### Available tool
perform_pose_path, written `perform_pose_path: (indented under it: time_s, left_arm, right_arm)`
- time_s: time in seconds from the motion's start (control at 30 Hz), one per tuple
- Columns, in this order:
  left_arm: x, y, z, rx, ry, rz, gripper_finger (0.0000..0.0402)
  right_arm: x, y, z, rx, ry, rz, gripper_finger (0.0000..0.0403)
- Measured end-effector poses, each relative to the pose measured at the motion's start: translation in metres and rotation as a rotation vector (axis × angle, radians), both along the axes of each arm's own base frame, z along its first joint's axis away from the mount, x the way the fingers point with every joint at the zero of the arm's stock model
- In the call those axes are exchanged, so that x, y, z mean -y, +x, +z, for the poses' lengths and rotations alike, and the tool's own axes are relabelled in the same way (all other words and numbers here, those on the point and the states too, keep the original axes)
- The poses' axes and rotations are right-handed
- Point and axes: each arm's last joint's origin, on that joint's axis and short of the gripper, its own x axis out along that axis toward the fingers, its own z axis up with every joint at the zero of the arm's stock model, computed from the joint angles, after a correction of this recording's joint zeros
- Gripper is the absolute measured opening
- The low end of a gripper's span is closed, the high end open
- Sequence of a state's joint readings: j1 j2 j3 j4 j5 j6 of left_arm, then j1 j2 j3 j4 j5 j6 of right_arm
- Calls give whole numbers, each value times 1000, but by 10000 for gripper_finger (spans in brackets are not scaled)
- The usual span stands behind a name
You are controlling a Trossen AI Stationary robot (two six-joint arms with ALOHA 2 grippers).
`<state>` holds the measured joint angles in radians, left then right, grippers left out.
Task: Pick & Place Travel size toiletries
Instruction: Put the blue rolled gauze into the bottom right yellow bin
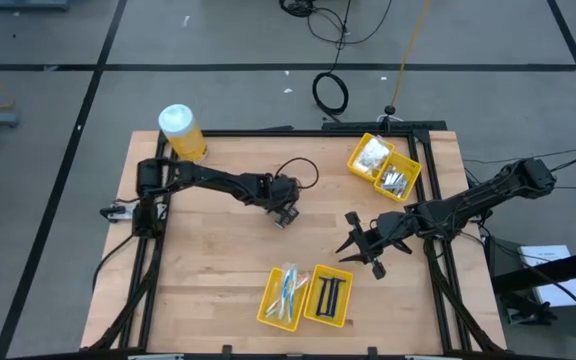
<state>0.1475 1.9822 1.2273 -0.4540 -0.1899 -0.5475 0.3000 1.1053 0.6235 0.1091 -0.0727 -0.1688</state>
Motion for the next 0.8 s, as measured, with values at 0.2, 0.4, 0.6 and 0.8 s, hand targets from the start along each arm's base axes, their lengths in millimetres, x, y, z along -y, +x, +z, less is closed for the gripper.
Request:
perform_pose_path:
  time_s: [0.2, 0.4, 0.6, 0.8]
  left_arm:
    - [16, -6, 61, 174, 48, -43, 14]
    - [56, -7, 103, 371, 90, -179, 7]
    - [87, -3, 120, 506, 124, -306, 8]
    - [112, 1, 130, 609, 193, -462, 14]
  right_arm:
    - [1, 0, -1, -14, -11, -13, 98]
    - [4, 0, -1, 1, -54, -96, 98]
    - [7, 2, 0, 13, -56, -129, 98]
    - [10, 9, 13, 148, 34, -172, 98]
